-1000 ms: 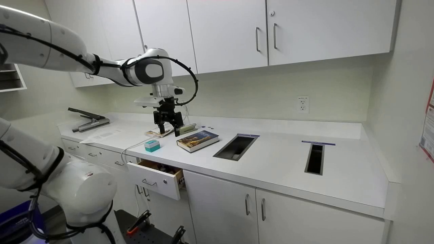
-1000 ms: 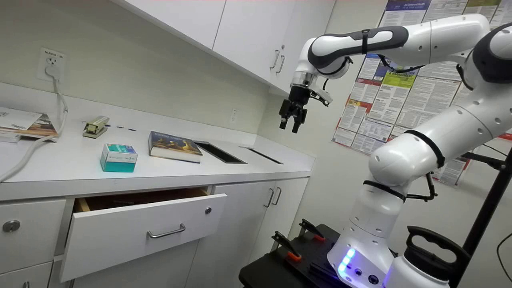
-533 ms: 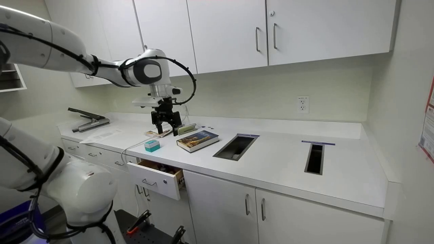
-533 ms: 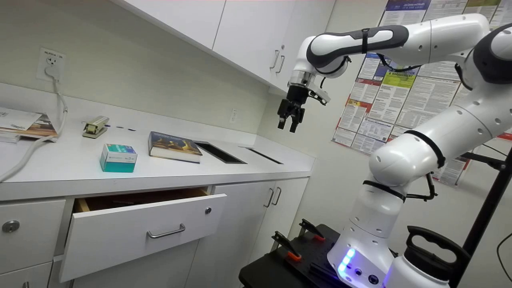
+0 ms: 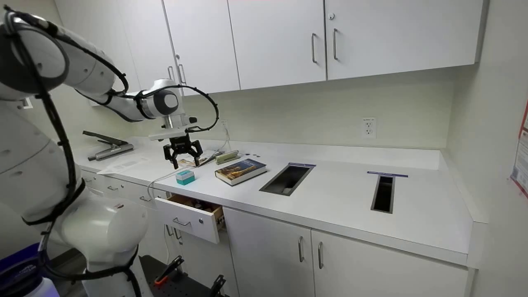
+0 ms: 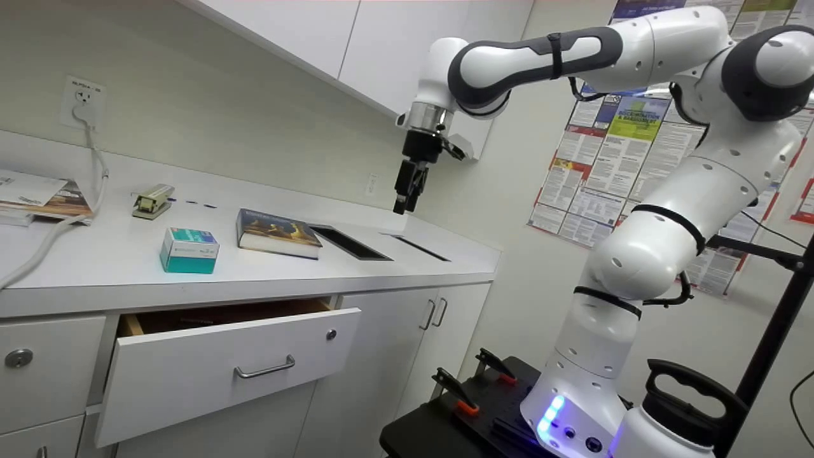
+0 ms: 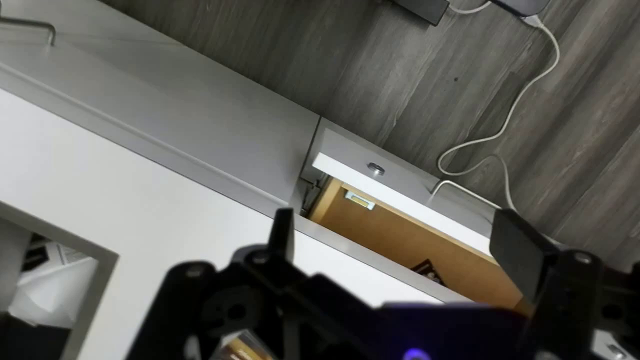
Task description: Open the top drawer below the book, take out the pen, and then put it on the countertop
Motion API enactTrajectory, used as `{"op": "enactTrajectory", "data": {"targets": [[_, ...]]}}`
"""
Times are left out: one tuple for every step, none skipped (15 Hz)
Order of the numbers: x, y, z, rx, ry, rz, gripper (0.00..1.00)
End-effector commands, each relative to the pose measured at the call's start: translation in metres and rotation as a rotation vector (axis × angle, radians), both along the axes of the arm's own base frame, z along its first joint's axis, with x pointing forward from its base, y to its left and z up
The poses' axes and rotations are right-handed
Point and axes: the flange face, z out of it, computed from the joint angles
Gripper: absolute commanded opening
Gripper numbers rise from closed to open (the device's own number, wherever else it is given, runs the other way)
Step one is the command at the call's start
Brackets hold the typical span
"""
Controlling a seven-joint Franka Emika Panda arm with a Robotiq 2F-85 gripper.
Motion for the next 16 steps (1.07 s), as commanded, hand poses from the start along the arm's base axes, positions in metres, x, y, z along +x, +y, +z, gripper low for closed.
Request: {"op": "enactTrajectory", "data": {"targets": [[0.022,0.043,-0.021,-0.001,0.022,0.2,1.0],[0.008,0.027,-0.014,0.002,0.012,0.108,1.0],[0.011,0.036,-0.021,0.003,0.024,0.145,1.0],[0.014,0.041,-0.025,0.003,0.035,0.161,1.0],[0.017,0.043,-0.027,0.004,0.04,0.168,1.0],[0.018,0.043,-0.027,0.005,0.04,0.175,1.0],[0.019,0.043,-0.026,0.006,0.039,0.177,1.0],[0.019,0.043,-0.026,0.006,0.037,0.177,1.0],[0.019,0.043,-0.025,0.007,0.037,0.177,1.0],[0.018,0.051,-0.03,-0.011,0.042,0.252,1.0],[0.016,0.057,-0.035,-0.037,0.051,0.303,1.0],[0.012,0.066,-0.041,-0.033,0.051,0.376,1.0],[0.01,0.073,-0.048,-0.032,0.053,0.427,1.0],[0.007,0.081,-0.056,-0.028,0.056,0.485,1.0],[0.002,0.089,-0.062,-0.03,0.058,0.541,1.0],[-0.001,0.098,-0.072,-0.042,0.059,0.595,1.0]]}}
